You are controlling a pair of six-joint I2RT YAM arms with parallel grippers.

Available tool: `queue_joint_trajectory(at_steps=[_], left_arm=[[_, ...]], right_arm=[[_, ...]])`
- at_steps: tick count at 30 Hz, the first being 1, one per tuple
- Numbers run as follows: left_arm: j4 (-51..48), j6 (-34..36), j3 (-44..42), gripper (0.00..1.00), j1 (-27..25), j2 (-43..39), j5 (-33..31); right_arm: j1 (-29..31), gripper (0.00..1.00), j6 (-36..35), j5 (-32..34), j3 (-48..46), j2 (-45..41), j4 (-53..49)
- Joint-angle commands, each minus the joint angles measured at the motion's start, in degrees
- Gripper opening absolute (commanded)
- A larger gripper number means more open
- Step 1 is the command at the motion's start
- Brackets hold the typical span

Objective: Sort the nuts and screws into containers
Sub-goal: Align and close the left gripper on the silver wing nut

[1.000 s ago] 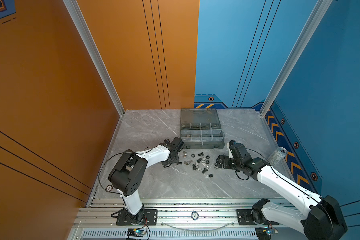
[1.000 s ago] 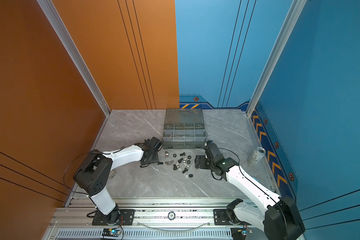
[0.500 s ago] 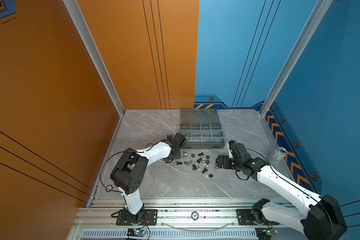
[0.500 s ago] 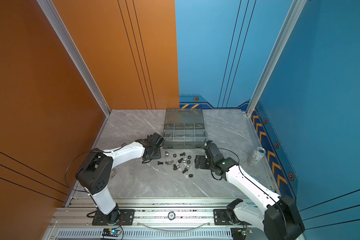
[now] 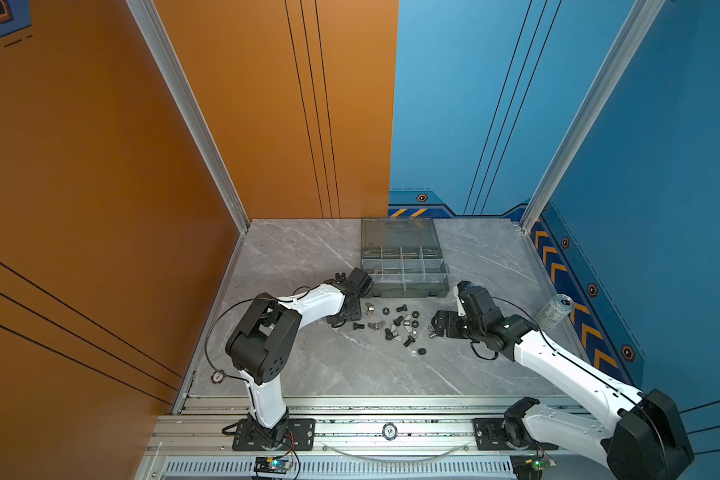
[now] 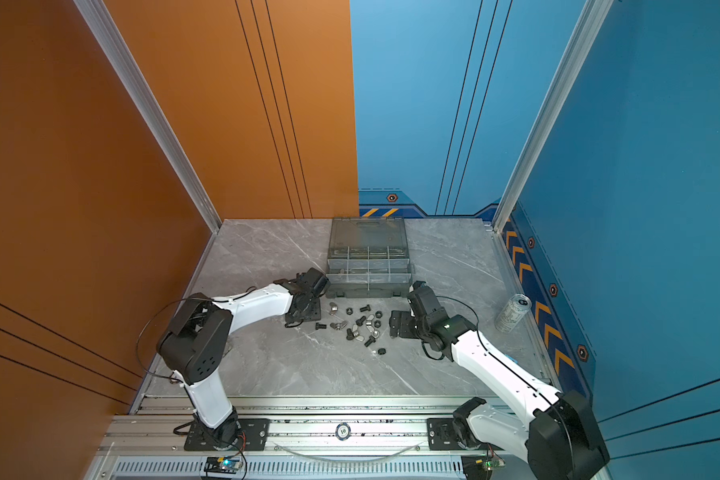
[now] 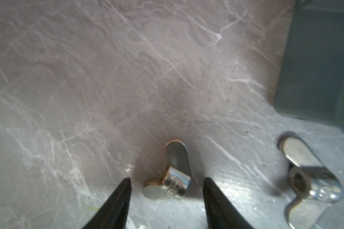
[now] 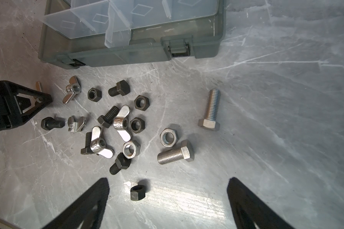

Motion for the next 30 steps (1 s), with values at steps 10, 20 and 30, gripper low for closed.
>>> queue_joint_trajectory(at_steps=[10,20,30], left_arm=[[-1.1,4.2,0.3,0.53,0.9,2.2,-0.3],[-0.4,5.1,0.7,0.50,1.1,3.8,0.7],[-0.3,5.3,0.6,0.40,1.0,4.2,1.3]], right_arm=[[0.2,0.95,0.4,-0.4,-0.3,1.2,0.0],[0.3,0.95,0.4,-0.3,-0.2,1.5,0.0],[0.3,0.95,0.4,-0.2,-0.3,1.6,-0.2]])
